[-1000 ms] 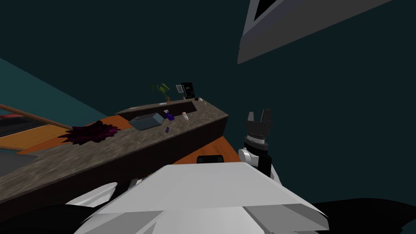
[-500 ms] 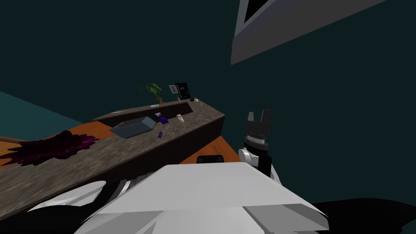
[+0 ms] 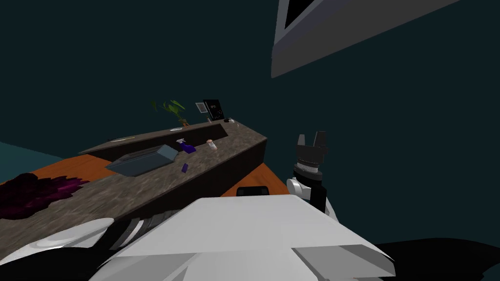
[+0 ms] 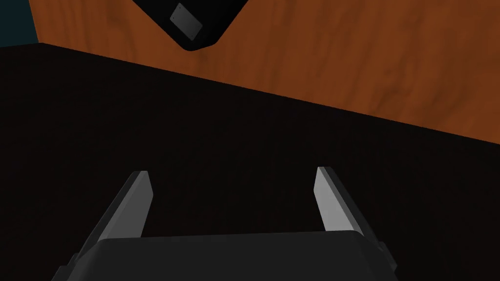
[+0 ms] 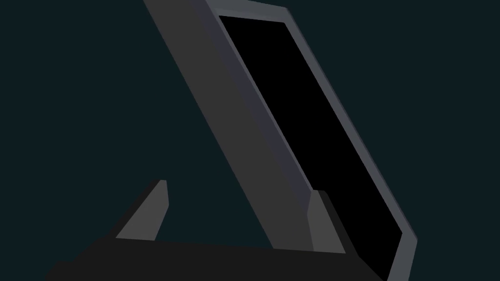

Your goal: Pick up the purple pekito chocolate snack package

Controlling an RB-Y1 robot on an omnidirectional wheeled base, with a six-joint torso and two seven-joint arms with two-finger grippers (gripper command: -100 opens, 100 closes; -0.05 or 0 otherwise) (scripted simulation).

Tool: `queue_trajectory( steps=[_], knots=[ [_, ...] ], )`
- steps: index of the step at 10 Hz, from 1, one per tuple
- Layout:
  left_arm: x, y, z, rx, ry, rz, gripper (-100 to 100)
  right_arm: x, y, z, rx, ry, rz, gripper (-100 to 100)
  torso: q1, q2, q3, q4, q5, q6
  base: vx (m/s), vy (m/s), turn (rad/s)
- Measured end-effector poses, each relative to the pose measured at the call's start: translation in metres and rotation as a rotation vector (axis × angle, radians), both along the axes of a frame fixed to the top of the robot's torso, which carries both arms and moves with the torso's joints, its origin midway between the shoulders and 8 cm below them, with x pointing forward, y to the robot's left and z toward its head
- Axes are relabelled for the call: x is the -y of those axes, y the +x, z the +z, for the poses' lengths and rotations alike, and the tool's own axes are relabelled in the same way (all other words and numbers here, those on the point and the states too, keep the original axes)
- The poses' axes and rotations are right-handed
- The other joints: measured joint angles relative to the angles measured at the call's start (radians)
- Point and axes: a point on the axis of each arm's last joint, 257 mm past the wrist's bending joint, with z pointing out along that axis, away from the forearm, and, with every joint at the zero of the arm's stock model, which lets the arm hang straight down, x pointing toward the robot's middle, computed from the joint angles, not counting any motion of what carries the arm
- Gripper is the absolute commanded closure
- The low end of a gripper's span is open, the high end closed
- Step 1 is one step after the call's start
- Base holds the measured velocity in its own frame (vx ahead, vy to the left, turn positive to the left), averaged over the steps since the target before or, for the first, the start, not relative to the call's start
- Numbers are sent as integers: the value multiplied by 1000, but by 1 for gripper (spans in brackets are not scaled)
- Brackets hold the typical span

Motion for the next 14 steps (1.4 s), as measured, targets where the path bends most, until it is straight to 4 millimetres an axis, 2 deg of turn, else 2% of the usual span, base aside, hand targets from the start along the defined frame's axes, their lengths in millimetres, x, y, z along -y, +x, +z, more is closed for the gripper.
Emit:
queue_trajectory(
  steps=[1,3,8,10,12,14],
  knots=[
    [-19,-4,4,-21,37,9,-100,0,0,0,0,0,0,0,0,0,0,0,0,1,50,30,-131],
    [-42,-8,16,-49,89,26,-100,0,0,0,0,0,0,0,0,-1,-1,0,0,1,56,27,-169],
    [-108,3,51,-85,230,73,-100,0,0,0,0,0,0,0,2,-3,-2,-1,0,1,89,54,-213],
    [-130,10,68,-85,291,98,-100,0,0,0,0,0,0,0,4,-7,-4,-2,1,1,121,98,-172],
    [-140,13,72,-81,311,110,-100,0,0,0,0,0,0,0,0,0,0,0,1,-1,36,52,-93],
    [-158,23,85,-69,346,129,-100,0,0,0,0,0,0,0,5,-5,-3,-1,1,1,68,83,-187]
  ],
)
